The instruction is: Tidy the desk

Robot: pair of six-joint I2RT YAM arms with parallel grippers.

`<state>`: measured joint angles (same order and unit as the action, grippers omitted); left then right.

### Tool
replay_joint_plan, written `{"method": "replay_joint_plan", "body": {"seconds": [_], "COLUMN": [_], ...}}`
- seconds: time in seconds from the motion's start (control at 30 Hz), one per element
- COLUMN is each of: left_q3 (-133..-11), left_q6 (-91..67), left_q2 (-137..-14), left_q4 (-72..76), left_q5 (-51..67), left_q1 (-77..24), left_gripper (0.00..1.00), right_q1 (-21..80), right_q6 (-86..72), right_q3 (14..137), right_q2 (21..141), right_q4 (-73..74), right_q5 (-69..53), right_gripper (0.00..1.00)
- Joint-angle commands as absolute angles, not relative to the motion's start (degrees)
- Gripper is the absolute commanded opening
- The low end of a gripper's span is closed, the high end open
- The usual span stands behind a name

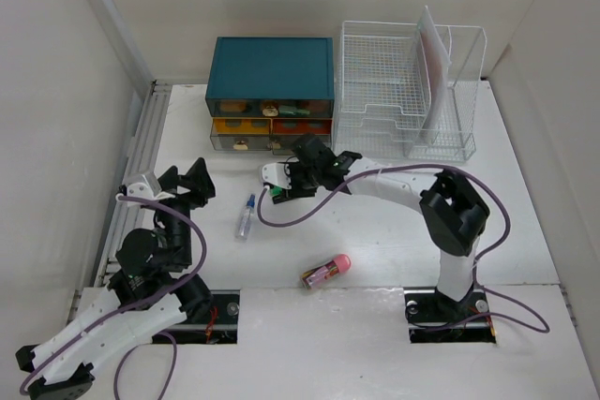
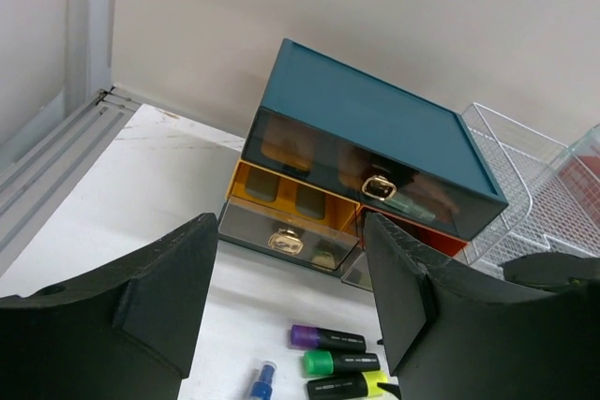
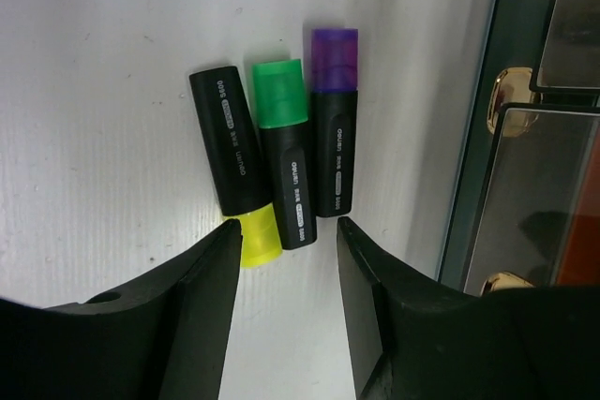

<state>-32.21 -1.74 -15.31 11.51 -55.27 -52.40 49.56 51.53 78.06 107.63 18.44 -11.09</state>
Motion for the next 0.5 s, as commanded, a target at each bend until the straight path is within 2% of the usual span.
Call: {"method": "replay_joint_plan", "body": {"seconds": [0.0, 0.47], "left_q3": [-31.8, -31.8], "left_q6": [-1.0, -1.5], "left_q2": [-15.8, -15.3], "left_q4": [13.2, 13.2], "left_q5": [-53.7, -53.7], "left_q1": [-52.4, -52.4], "left_gripper": [0.61, 0.61], "right_q1": [49.9, 49.9], "right_q6": [51.2, 57.9], "right_q3": [81.2, 80.3], "right_q2": [109.2, 113.3], "right_q4": [18.4, 24.0], "right_q5": [-9.8, -14.9], "right_gripper": [0.51, 0.47]}}
